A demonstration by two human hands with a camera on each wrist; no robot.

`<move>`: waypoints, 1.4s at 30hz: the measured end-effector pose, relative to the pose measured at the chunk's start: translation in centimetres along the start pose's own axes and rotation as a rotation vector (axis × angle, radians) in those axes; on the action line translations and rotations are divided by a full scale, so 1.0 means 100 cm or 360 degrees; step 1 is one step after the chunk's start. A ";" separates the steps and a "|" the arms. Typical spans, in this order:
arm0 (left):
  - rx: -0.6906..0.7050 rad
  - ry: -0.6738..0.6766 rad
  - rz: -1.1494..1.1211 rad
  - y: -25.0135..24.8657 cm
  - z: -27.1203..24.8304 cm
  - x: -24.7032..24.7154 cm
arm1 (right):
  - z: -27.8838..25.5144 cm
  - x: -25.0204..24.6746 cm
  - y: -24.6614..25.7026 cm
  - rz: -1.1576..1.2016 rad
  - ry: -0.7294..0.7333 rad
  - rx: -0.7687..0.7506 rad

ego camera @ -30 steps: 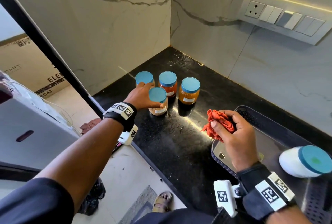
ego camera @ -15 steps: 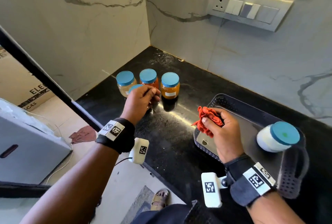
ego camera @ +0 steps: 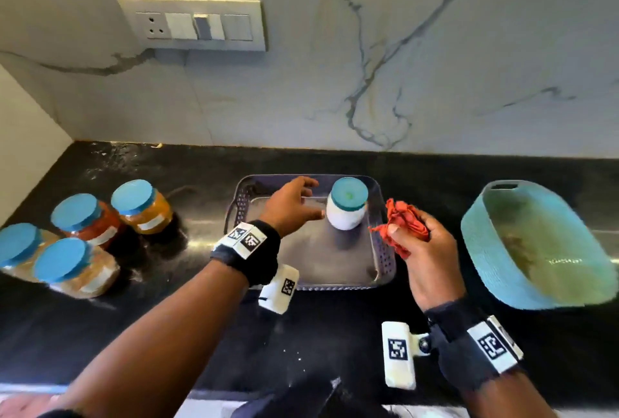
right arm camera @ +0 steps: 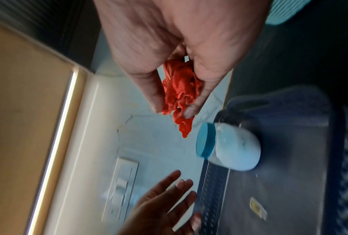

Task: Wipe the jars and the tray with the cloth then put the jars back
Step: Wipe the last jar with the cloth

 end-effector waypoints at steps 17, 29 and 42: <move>0.0126 0.0081 0.0552 -0.013 0.076 0.063 | 0.041 -0.039 0.015 -0.0131 -0.0109 -0.0075; 0.0199 -0.0103 -0.0471 0.016 -0.001 -0.016 | 0.056 0.000 0.033 -0.0128 0.0061 -0.0156; 0.0229 -0.0179 -0.1271 0.024 -0.066 -0.044 | 0.019 0.091 0.047 0.0135 0.0549 -0.0034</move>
Point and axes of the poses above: each hand's wrist, its own z-axis towards the middle knuckle, its own x-axis out of the palm, y = z × x, the point moved 6 cm from there along z, towards the middle knuckle, and after that the axes turned 3 degrees about -z, right-handed, at the moved point
